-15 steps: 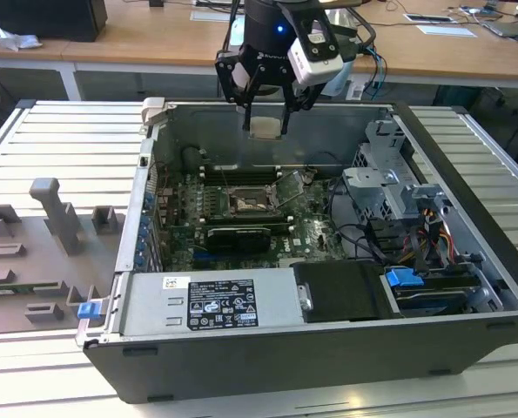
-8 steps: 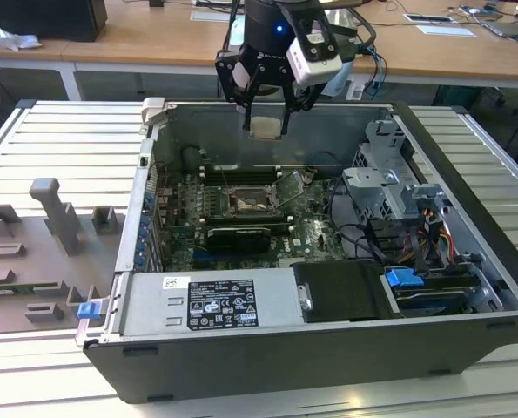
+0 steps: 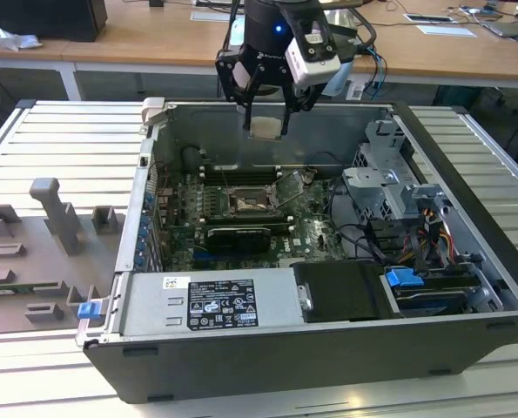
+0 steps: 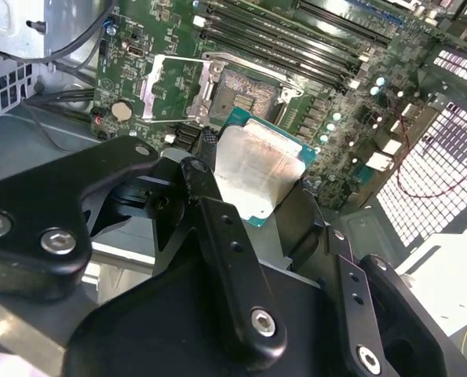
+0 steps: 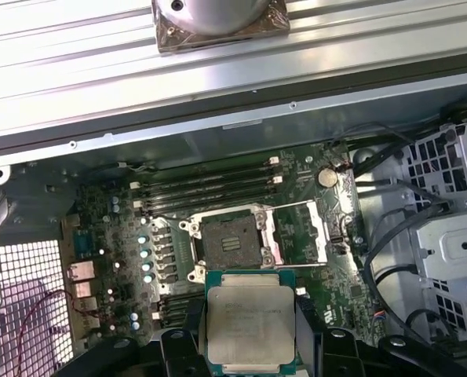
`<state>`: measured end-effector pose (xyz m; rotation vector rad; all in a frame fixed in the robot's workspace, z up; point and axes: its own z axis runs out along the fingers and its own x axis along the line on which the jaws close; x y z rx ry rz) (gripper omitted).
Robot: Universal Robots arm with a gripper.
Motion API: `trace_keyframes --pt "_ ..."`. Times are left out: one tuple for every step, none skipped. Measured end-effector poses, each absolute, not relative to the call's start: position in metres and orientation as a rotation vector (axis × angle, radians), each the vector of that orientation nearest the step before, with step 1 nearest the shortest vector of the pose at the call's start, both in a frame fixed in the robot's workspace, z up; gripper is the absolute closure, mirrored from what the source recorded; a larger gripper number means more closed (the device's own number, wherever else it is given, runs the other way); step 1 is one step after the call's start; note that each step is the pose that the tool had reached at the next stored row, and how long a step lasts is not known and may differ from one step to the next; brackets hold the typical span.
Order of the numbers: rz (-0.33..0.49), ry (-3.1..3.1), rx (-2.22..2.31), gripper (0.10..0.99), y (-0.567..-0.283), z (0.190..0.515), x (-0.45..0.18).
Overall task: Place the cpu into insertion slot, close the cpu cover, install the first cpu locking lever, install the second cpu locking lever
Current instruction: 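Place the cpu into insertion slot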
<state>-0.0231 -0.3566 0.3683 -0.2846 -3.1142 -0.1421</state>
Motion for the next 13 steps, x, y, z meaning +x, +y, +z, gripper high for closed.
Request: trace_keyframes --pt "-0.142 -3.114 -0.292 0.545 -0.3566 0.3682 -0.0231" --pt "-0.142 -3.114 -0.296 0.545 -0.3566 0.3683 -0.0231" --pt "-0.142 -3.113 -0.300 0.545 -0.3566 0.3683 -0.0231" --pt "-0.142 -3.113 -0.304 0.545 -0.3566 0.3682 -0.0231" --pt "-0.142 -3.113 -0.307 0.545 -0.3566 0.3682 -0.0231" --pt "-0.142 -3.112 -0.312 0.545 -0.3566 0.3683 -0.0231" --pt "-0.142 -3.112 -0.315 0.545 -0.3566 0.3683 -0.0231" --pt "-0.142 -3.112 -0.320 0.545 -0.3566 0.3683 -0.0231" --pt "-0.142 -3.112 -0.324 0.545 -0.3566 0.3682 -0.0231" --pt "-0.142 -3.111 -0.328 0.545 -0.3566 0.3682 -0.0231" --pt "-0.142 -3.111 -0.332 0.545 -0.3566 0.3682 -0.0231" --pt "-0.142 -3.110 -0.340 0.545 -0.3566 0.3683 -0.0231" --pt "-0.143 -3.110 -0.347 0.545 -0.3566 0.3682 -0.0231"
